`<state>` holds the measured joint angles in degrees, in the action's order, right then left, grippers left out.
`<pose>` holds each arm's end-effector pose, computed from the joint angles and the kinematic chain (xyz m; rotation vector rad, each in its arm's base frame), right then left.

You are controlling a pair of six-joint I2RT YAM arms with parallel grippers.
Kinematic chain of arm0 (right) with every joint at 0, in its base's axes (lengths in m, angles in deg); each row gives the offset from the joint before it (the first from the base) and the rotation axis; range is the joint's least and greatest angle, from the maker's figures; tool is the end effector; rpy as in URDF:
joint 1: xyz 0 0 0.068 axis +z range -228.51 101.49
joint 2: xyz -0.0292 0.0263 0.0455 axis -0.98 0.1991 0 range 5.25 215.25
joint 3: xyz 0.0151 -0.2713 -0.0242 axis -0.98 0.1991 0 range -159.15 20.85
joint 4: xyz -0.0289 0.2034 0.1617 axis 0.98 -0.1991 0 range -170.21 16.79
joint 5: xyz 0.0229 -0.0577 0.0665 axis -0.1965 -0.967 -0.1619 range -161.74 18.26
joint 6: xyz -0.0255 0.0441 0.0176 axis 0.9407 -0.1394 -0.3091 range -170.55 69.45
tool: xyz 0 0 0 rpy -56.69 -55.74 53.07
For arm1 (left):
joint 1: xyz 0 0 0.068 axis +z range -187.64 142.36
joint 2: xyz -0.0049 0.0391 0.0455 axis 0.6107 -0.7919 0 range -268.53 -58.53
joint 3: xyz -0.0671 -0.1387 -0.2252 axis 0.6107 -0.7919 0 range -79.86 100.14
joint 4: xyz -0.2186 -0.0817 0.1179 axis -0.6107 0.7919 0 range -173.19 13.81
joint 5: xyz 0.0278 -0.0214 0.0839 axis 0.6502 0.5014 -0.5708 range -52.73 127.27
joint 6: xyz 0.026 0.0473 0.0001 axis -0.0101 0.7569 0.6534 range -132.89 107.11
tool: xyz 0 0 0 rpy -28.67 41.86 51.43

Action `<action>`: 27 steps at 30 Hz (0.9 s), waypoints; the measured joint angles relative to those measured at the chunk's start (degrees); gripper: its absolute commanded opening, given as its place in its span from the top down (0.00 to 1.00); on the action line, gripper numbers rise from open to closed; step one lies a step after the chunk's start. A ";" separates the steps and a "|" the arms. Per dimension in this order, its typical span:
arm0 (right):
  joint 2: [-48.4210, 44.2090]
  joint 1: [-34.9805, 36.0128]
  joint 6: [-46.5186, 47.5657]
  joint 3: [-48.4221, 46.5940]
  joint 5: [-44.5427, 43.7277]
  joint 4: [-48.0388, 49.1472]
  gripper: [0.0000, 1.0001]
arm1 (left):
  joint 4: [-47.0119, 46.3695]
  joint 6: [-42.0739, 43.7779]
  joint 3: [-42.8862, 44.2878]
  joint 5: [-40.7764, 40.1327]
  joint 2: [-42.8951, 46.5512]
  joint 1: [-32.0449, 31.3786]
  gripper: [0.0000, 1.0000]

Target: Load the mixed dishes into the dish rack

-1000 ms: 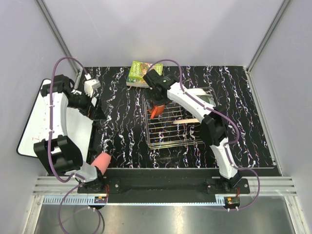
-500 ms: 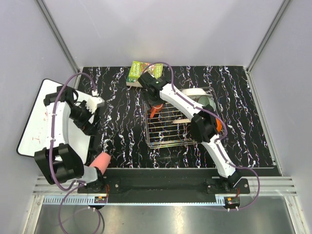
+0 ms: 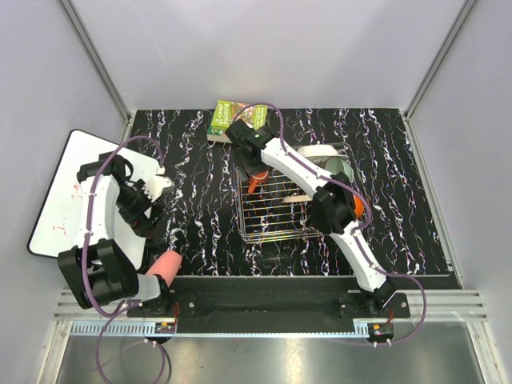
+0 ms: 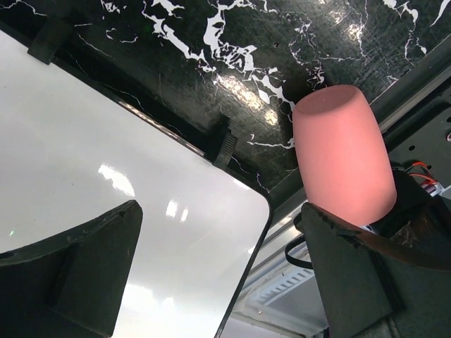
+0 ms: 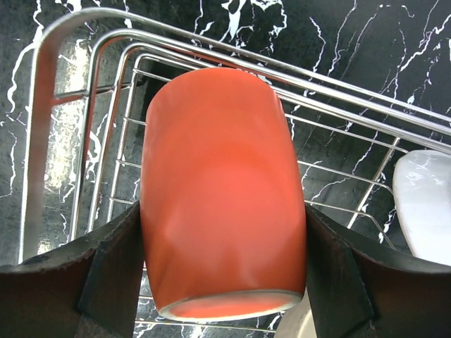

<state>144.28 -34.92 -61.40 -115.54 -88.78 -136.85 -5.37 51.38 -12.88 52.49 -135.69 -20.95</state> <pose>0.3768 0.3442 0.2364 -0.6642 2.5554 -0.0980 0.2104 0.0533 0.2783 1.1886 2.6793 -0.2649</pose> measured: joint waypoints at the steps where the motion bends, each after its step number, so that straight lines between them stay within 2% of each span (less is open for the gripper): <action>1: -0.31 0.00 0.04 0.50 -0.07 0.22 1.00 | 0.04 -0.02 0.11 0.22 -0.15 -0.13 0.01; 16: -9.29 0.59 0.55 8.59 0.24 -0.15 1.00 | -0.15 -0.46 0.50 2.78 -0.57 -2.23 0.01; 27: -12.41 1.90 0.26 14.80 5.20 -2.25 1.00 | -0.15 -0.70 0.50 4.28 -0.59 -2.38 0.01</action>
<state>131.86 -33.02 -61.14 -100.75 -83.58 -139.10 -5.52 50.68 -12.37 56.77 -136.28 -23.34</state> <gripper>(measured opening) 0.797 0.988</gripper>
